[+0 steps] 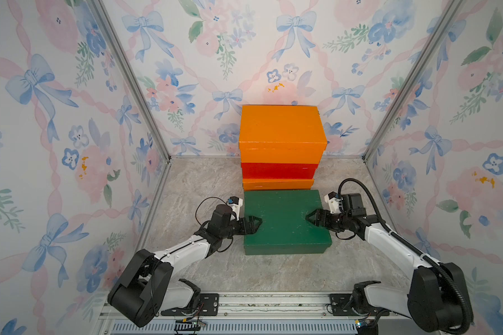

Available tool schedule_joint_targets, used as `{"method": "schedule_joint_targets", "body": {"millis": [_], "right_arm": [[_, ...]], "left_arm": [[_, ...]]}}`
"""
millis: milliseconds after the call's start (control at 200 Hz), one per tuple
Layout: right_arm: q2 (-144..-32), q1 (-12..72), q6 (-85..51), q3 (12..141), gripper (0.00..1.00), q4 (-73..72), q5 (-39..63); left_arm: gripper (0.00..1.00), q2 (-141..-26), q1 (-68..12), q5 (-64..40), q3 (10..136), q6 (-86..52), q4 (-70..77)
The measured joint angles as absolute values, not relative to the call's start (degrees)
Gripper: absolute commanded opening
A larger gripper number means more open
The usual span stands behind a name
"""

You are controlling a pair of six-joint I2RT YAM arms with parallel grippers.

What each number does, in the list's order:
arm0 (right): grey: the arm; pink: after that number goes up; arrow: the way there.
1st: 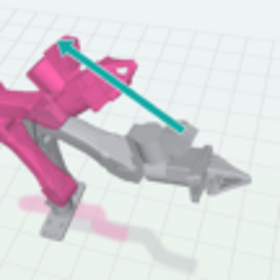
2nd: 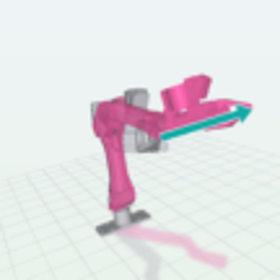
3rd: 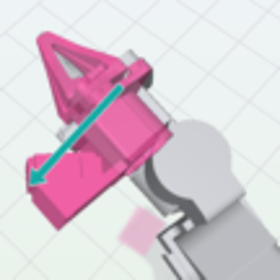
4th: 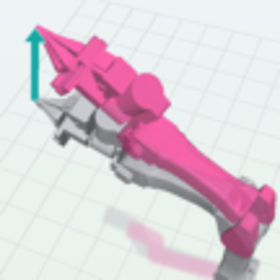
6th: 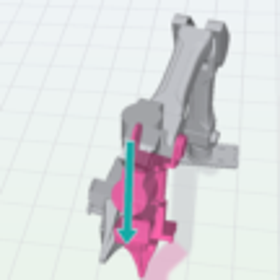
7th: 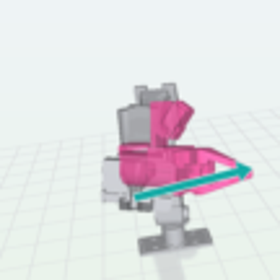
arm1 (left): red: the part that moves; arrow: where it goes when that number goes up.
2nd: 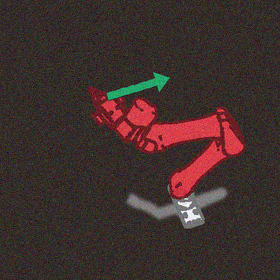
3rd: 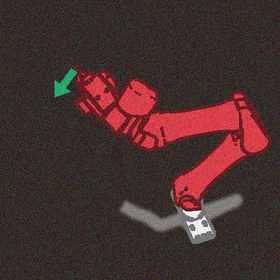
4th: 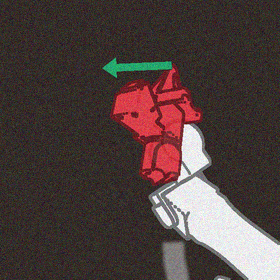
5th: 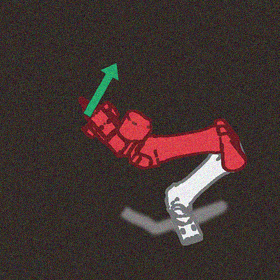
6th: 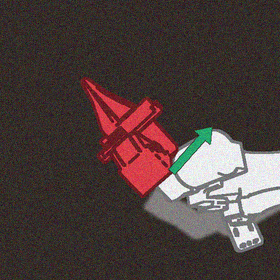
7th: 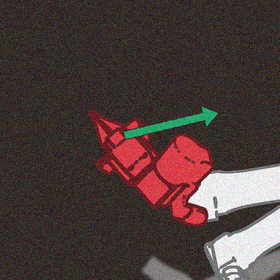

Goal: Stack the shoeboxes
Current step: Pick up the shoebox from the center of the board.

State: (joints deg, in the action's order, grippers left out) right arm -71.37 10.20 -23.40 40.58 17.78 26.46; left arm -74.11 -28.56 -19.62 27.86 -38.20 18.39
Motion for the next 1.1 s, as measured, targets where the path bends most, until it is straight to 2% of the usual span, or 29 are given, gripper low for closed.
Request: {"method": "schedule_joint_targets", "body": {"millis": [290,1100], "right_arm": [[-71.61,10.61,-23.62,40.47,0.8,16.64,26.02],[-67.79,18.87,-26.39,42.61,0.79,21.78,22.65]], "left_arm": [[0.98,-74.11,-28.77,-19.35,27.97,-38.22,18.28],[0.95,-67.96,-28.8,-11.9,28.08,-39.27,12.67]]}}
